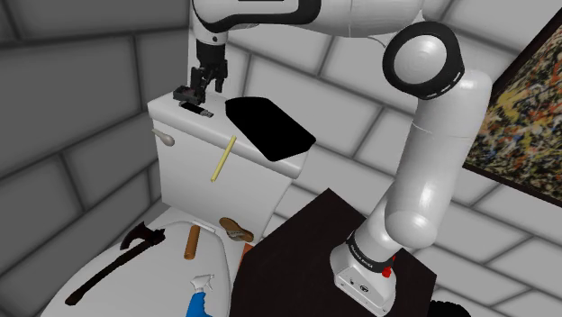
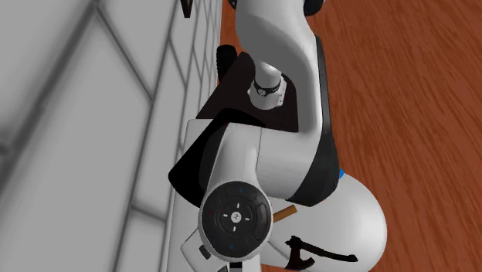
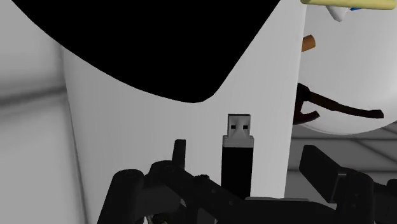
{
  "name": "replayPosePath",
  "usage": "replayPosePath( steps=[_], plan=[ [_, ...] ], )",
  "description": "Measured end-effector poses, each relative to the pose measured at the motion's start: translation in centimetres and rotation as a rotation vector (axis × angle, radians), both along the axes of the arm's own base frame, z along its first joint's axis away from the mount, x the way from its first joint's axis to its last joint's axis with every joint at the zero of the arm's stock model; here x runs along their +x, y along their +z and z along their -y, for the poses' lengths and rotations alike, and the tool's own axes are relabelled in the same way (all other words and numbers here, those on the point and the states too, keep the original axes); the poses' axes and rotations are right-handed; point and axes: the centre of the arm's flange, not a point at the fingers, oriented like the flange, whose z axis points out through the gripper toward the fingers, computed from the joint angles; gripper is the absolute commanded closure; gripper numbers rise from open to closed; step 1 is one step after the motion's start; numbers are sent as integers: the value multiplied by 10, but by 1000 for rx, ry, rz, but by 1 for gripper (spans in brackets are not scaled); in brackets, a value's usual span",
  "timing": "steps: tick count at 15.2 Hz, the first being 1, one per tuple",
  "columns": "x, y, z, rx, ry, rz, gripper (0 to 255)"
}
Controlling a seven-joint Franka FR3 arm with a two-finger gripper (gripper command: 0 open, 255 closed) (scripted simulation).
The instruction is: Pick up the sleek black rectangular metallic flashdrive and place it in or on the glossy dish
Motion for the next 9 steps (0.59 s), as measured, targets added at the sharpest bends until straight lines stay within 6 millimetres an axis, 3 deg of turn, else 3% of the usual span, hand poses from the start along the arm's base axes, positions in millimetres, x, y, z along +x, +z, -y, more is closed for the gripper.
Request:
replayPosePath(
  steps=[4,9],
  plan=[
    [32,-14,-26,8,48,-2,0],
    [36,-39,-26,9,53,0,0]
  ],
)
